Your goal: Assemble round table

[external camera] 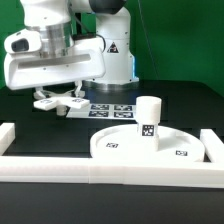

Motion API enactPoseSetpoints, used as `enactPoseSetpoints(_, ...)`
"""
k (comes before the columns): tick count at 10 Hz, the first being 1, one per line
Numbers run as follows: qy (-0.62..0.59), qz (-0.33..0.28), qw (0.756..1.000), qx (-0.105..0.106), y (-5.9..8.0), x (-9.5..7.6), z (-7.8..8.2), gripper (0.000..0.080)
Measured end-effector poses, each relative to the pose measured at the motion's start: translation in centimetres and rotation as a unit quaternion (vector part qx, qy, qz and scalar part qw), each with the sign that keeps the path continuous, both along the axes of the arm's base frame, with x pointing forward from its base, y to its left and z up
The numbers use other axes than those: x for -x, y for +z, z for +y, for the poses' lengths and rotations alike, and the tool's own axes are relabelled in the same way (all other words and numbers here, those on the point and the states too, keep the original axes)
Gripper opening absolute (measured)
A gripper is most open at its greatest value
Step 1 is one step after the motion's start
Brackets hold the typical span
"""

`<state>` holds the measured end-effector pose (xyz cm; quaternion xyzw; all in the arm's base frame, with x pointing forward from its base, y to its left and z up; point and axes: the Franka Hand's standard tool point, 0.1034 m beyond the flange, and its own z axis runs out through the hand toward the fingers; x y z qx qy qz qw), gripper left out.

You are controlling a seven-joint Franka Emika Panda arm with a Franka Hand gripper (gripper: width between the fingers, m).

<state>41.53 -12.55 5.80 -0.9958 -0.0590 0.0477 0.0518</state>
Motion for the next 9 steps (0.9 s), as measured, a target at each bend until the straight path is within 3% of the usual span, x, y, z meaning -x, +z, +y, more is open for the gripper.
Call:
enactPoseSetpoints(2, -0.035, -0.005, 0.999, -0.003, 3.4, -0.3, 3.4, 0.0452)
enactPoseSetpoints(4, -0.048, -0.008, 0.999, -0.005, 5.5, -1.2, 6.5, 0.0452)
enactPoseSetpoints(6, -0.04, -0.016, 0.999, -0.006, 7.0, -4.3, 10.7, 0.0452)
enactPoseSetpoints(7, -0.031, -0.021, 0.999, -0.006, 7.0, -5.4, 11.4, 0.0452)
enactPoseSetpoints(9, -0.032, -0.018, 0.999, -0.006, 6.8, -5.1, 11.2, 0.0452)
